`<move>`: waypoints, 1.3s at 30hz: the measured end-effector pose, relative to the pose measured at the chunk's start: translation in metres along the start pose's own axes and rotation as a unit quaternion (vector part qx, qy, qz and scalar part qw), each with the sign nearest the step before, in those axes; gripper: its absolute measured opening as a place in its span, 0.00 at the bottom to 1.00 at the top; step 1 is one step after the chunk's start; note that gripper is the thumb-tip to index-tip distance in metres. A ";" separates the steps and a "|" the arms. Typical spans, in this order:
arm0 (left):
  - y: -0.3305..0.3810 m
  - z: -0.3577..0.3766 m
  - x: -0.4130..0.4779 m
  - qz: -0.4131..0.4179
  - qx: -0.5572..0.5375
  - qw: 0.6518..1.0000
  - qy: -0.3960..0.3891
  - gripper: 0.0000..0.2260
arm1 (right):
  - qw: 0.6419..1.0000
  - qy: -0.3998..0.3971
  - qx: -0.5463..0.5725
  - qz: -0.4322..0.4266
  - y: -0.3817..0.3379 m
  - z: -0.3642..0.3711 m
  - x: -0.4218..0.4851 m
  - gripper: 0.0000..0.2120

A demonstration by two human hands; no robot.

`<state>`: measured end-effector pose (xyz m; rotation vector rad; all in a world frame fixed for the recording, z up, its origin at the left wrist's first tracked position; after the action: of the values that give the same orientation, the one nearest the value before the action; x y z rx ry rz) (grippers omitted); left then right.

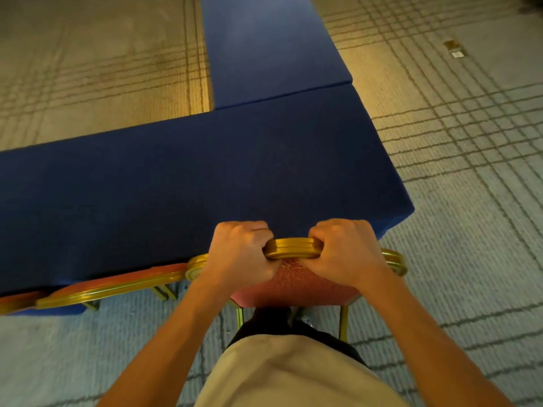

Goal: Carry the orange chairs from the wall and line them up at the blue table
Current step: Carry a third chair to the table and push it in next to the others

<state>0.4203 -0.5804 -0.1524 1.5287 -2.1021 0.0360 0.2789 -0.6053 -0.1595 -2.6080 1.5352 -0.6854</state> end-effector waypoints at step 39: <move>-0.082 0.060 0.011 -0.098 0.050 0.994 0.015 0.12 | 0.983 -0.171 -0.017 -0.064 0.014 0.104 0.061 0.17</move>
<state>0.4671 -0.6392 -0.2222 1.7767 -1.9429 0.0937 0.3329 -0.6828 -0.2354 -2.6865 1.2996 -0.1973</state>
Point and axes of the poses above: each hand's wrist, its own x-axis towards the middle knuckle, its own z-axis out of the palm, y = z × x, the point moved 9 cm from there along x, towards the middle knuckle, and after that the axes turned 10 degrees about y, right-handed, at the moved point
